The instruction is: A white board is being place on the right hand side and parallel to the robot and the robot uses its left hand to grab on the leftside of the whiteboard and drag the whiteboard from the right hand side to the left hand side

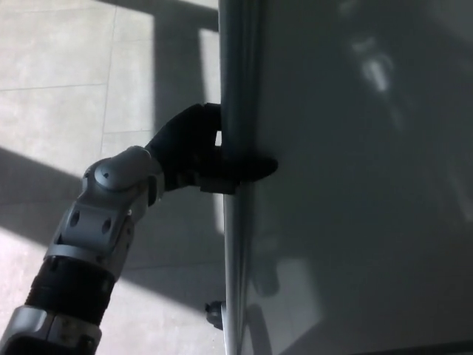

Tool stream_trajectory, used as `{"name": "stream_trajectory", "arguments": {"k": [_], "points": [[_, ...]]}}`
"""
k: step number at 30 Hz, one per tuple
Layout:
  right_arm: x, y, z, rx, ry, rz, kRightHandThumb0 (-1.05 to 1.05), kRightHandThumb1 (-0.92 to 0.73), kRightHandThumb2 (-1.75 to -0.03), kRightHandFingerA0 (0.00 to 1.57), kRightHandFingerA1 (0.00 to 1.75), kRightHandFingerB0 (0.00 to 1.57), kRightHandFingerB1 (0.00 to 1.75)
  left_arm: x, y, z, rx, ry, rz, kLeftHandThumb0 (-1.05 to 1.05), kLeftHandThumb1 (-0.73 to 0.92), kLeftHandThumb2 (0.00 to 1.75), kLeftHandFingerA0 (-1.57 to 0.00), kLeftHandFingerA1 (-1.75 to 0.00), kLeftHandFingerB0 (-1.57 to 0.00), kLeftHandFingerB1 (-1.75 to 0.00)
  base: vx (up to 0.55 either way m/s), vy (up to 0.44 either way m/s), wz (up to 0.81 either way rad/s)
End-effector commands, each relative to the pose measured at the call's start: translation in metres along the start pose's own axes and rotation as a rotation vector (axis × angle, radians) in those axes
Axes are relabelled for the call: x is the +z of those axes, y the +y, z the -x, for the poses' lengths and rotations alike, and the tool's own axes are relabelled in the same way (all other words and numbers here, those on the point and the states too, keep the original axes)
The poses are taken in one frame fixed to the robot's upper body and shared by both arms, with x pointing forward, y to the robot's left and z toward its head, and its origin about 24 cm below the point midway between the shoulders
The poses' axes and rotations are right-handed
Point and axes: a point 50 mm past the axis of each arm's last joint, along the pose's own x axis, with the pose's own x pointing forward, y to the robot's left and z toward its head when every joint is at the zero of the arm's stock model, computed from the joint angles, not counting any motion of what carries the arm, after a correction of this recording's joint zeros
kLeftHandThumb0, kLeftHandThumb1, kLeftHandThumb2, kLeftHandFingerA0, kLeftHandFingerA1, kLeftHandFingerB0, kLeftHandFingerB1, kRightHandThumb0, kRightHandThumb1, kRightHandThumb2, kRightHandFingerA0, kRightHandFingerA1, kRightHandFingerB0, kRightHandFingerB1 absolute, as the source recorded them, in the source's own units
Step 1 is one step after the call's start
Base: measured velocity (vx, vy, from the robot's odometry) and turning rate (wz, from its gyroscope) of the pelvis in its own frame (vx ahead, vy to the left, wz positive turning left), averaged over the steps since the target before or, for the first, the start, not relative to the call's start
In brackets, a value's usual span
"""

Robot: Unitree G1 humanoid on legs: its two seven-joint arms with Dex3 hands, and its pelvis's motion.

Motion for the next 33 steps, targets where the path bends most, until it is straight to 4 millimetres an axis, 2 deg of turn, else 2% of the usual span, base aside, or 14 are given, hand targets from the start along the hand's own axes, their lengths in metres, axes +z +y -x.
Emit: {"name": "stream_trajectory", "arguments": {"k": [1, 8, 9, 10, 11, 12, 16, 18, 25, 26, 27, 31, 33], "points": [[0.001, -0.008, -0.001, -0.013, 0.006, -0.022, -0.57, -0.63, -0.73, 0.93, 0.89, 0.52, 0.65, -0.007, 0.023, 0.025, -0.118, 0.102, 0.031, -0.16, 0.65, 0.60, -1.04, -0.49, -1.07, -0.55, 0.00, 0.000, 0.00], [-0.001, -0.008, 0.001, -0.013, 0.011, 0.005, -0.57, -0.63, -0.73, 0.94, 0.88, 0.52, 0.65, -0.002, 0.044, 0.043, -0.159, 0.156, -0.010, -0.10, 0.72, 0.62, -0.97, -0.50, -0.98, -0.63, 0.00, 0.000, 0.00], [-0.001, -0.008, 0.001, -0.013, 0.012, -0.019, -0.59, -0.48, -0.97, 0.95, 0.92, 0.51, 0.69, -0.001, 0.047, 0.045, -0.155, 0.165, -0.005, -0.10, 0.72, 0.62, -0.98, -0.51, -0.98, -0.64, 0.00, 0.000, 0.00], [-0.001, -0.007, 0.000, -0.011, 0.012, -0.017, -0.59, -0.49, -0.97, 0.95, 0.91, 0.51, 0.68, 0.000, 0.051, 0.048, -0.148, 0.170, -0.002, -0.15, 0.71, 0.61, -0.99, -0.51, -0.99, -0.62, 0.00, 0.000, 0.00], [0.000, -0.007, 0.000, -0.008, 0.012, 0.001, -0.59, -0.49, -0.97, 0.95, 0.91, 0.51, 0.68, 0.001, 0.055, 0.051, -0.142, 0.173, -0.003, -0.15, 0.71, 0.61, -0.99, -0.51, -0.99, -0.62, 0.00, 0.000, 0.00], [0.001, -0.007, -0.001, -0.009, 0.010, 0.000, -0.57, -0.62, -0.73, 0.96, 0.88, 0.53, 0.65, 0.002, 0.057, 0.053, -0.140, 0.180, 0.004, -0.16, 0.71, 0.61, -0.97, -0.51, -0.99, -0.62, 0.00, 0.000, 0.00], [0.000, -0.008, -0.001, -0.007, 0.016, 0.007, -0.57, -0.64, -0.73, 0.94, 0.87, 0.53, 0.65, 0.003, 0.070, 0.065, -0.137, 0.192, -0.050, -0.20, 0.68, 0.60, -0.95, -0.50, -0.98, -0.58, 0.00, 0.000, 0.00], [-0.001, -0.008, -0.001, -0.009, 0.021, 0.006, -0.56, -0.64, -0.72, 0.94, 0.86, 0.53, 0.64, 0.003, 0.075, 0.070, -0.137, 0.206, -0.083, -0.16, 0.71, 0.61, -0.92, -0.52, -0.95, -0.59, 0.00, 0.000, 0.00], [0.001, -0.009, -0.001, -0.004, 0.017, 0.024, -0.56, -0.64, -0.73, 0.95, 0.87, 0.52, 0.64, 0.006, 0.102, 0.103, -0.040, 0.292, -0.089, -0.20, 0.71, 0.61, -0.95, -0.57, -0.91, -0.74, 0.00, 0.000, 0.00], [0.001, -0.009, -0.001, -0.006, 0.018, 0.024, -0.58, -0.50, -0.98, 0.94, 0.91, 0.51, 0.68, 0.006, 0.104, 0.106, -0.036, 0.295, -0.082, -0.19, 0.72, 0.61, -0.93, -0.58, -0.89, -0.76, 0.00, 0.000, 0.00], [0.001, -0.009, -0.001, -0.006, 0.019, 0.014, -0.55, -0.63, -0.73, 0.95, 0.88, 0.52, 0.64, 0.007, 0.106, 0.110, -0.026, 0.301, -0.080, -0.13, 0.73, 0.61, -0.90, -0.59, -0.90, -0.79, 0.00, 0.000, 0.00], [0.001, -0.009, -0.001, -0.001, 0.018, 0.014, -0.56, -0.64, -0.73, 0.95, 0.88, 0.52, 0.64, 0.009, 0.113, 0.122, 0.002, 0.309, -0.080, -0.15, 0.74, 0.62, -0.87, -0.62, -0.86, -0.80, 0.00, 0.000, 0.00], [0.001, -0.008, -0.002, -0.001, 0.025, 0.018, -0.57, -0.64, -0.73, 0.94, 0.87, 0.53, 0.63, 0.013, 0.118, 0.137, 0.025, 0.291, -0.135, -0.11, 0.76, 0.62, -0.82, -0.63, -0.82, -0.84, 0.00, 0.000, 0.00]]}}
